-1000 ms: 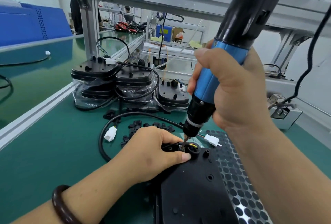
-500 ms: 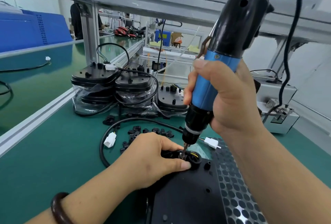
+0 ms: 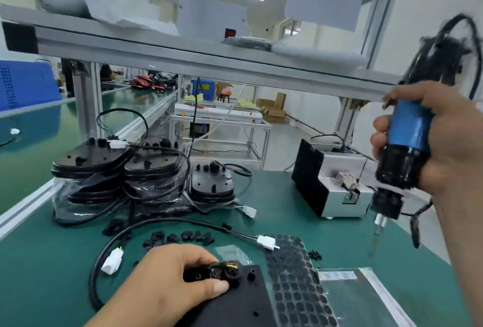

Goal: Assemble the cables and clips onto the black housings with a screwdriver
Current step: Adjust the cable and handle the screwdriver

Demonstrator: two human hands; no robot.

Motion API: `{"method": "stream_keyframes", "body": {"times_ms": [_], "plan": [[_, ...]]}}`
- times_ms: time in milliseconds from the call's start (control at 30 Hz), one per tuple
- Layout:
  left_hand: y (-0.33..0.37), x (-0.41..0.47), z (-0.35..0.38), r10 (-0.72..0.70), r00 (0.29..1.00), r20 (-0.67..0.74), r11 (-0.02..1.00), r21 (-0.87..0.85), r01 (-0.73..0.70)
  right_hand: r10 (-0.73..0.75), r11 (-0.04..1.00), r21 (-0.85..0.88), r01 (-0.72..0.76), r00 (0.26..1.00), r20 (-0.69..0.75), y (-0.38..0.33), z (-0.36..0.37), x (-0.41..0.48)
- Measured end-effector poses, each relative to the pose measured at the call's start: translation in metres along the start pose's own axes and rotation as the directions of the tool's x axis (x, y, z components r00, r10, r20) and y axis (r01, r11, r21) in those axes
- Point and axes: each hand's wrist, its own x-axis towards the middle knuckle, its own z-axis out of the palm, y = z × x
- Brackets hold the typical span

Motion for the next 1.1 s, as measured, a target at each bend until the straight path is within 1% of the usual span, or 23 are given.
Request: {"method": "stream_keyframes", "body": {"times_ms": [67,133,167,267,367,500,633,733,967,1100], "plan": [[-0.005,0.001,-0.007,-0.039,0.999,0.031,0.998,-0.057,0.040,0.101,0.994,-0.037,-0.103,0.994,-0.052,0.012,-0.025,0.000],[-0.006,0.002,-0.009,-0.061,0.996,0.061,0.989,-0.129,0.069,0.186,0.982,-0.008,-0.188,0.977,-0.100,0.030,-0.045,-0.003],[-0.006,0.003,-0.008,-0.064,0.997,0.051,0.986,-0.148,0.071,0.219,0.976,0.013,-0.219,0.969,-0.113,0.039,-0.054,-0.005],[-0.007,0.006,-0.005,-0.088,0.996,0.008,0.970,-0.227,0.088,0.260,0.966,0.039,-0.257,0.954,-0.153,0.066,-0.069,-0.007],[-0.009,0.007,-0.004,-0.100,0.995,0.024,0.964,-0.247,0.103,0.283,0.959,0.023,-0.284,0.944,-0.167,0.084,-0.072,-0.008],[-0.009,0.007,-0.005,-0.098,0.995,0.009,0.953,-0.288,0.096,0.297,0.954,0.026,-0.297,0.941,-0.161,0.098,-0.074,-0.004],[-0.010,0.007,-0.006,-0.091,0.996,0.020,0.956,-0.279,0.093,0.283,0.959,0.038,-0.280,0.943,-0.175,0.113,-0.073,0.002],[-0.009,0.006,-0.006,-0.102,0.994,0.027,0.961,-0.256,0.106,0.269,0.963,0.043,-0.266,0.950,-0.158,0.124,-0.072,0.007],[-0.007,0.004,-0.004,-0.114,0.993,0.005,0.957,-0.270,0.111,0.258,0.966,0.011,-0.259,0.959,-0.120,0.136,-0.067,0.020],[-0.006,0.003,-0.002,-0.139,0.990,-0.015,0.958,-0.254,0.131,0.265,0.964,0.030,-0.264,0.957,-0.121,0.139,-0.067,0.024]]}}
